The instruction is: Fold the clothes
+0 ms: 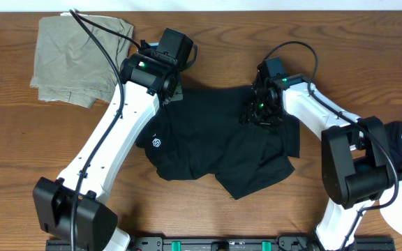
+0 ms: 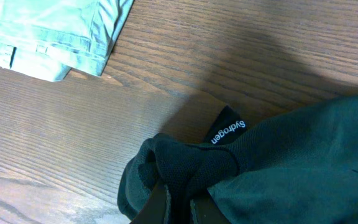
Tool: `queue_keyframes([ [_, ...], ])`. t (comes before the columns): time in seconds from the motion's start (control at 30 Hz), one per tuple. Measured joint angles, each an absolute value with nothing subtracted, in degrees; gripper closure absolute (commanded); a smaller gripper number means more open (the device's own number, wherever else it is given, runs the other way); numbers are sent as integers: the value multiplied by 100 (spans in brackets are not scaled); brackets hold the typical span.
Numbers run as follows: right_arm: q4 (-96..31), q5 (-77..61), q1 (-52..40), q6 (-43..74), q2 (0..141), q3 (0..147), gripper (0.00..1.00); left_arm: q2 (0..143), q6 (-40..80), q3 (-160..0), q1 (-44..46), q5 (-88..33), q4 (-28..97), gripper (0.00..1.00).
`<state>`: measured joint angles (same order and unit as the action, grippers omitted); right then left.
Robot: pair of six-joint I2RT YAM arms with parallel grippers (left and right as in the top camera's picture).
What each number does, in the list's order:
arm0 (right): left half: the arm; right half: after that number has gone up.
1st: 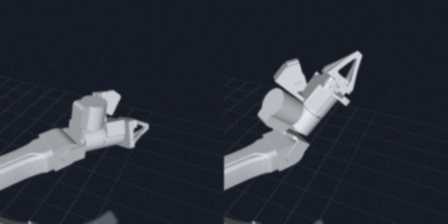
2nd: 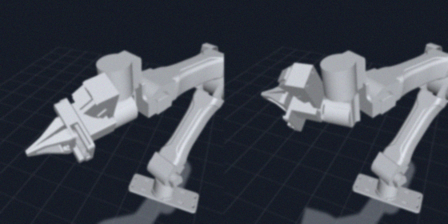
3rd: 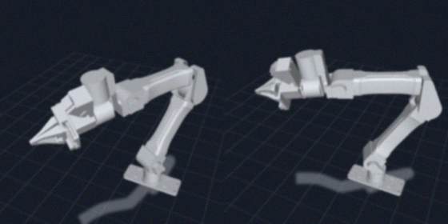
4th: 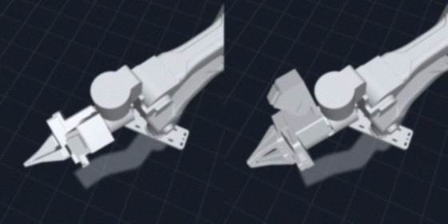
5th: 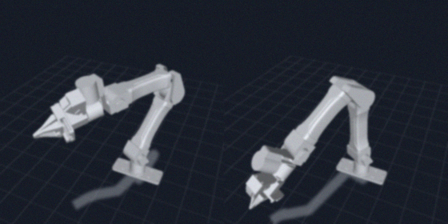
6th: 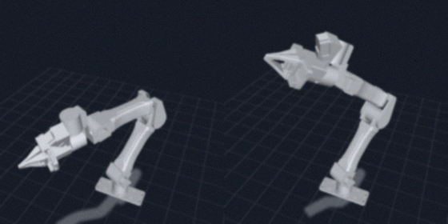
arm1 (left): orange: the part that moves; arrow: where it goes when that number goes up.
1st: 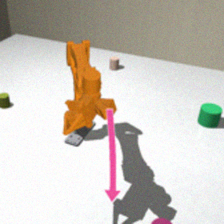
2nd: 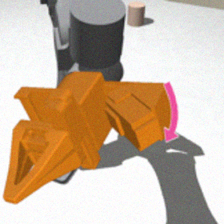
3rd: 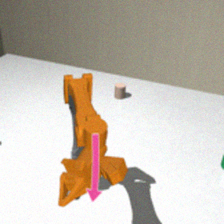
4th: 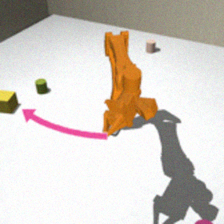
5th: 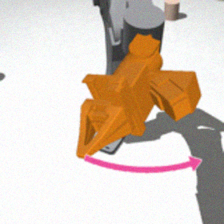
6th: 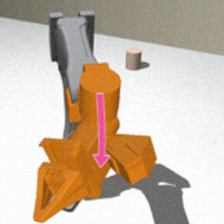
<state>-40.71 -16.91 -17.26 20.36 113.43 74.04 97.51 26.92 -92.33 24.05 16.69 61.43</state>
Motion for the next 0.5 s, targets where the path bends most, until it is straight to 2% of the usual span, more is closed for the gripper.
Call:
queue_keyframes([
  [0.1,-3977,-1815,-1726,2040,11347,7404,46,9751,2692,-9233,2405,1669,6143,94],
  [0.23,-3955,-1890,-1726,2045,11351,7404,57,9751,2692,-9233,2405,1669,6143,94],
  [0.5,-3942,-2018,-1726,2073,11351,7404,93,9751,2692,-9233,2405,1669,6143,94],
])
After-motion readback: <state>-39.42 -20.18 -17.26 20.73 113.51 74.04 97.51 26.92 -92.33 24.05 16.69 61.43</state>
